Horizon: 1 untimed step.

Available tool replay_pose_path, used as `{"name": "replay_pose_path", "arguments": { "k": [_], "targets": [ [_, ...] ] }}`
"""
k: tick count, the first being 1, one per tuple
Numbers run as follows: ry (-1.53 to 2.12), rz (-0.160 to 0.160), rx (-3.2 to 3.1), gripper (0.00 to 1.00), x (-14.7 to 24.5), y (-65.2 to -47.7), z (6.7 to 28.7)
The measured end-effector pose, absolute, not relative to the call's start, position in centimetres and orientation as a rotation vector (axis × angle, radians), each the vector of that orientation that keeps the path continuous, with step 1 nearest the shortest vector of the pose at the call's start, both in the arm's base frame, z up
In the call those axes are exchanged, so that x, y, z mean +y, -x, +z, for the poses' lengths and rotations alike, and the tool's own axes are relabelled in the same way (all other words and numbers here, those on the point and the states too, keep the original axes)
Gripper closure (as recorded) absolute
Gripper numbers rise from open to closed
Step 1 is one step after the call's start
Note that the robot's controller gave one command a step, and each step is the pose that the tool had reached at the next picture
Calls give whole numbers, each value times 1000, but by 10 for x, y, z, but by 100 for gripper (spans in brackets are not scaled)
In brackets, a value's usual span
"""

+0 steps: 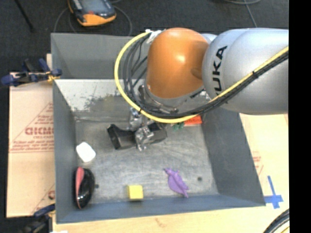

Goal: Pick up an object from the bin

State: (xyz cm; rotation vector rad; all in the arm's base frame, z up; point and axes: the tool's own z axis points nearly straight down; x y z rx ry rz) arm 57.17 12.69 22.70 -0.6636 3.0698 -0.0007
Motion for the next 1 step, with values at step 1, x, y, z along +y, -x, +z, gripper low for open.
{"name": "replay_pose_path", "arguments": {
  "k": [1],
  "targets": [
    [664, 0, 3072, 100, 127, -571, 226]
  ]
}}
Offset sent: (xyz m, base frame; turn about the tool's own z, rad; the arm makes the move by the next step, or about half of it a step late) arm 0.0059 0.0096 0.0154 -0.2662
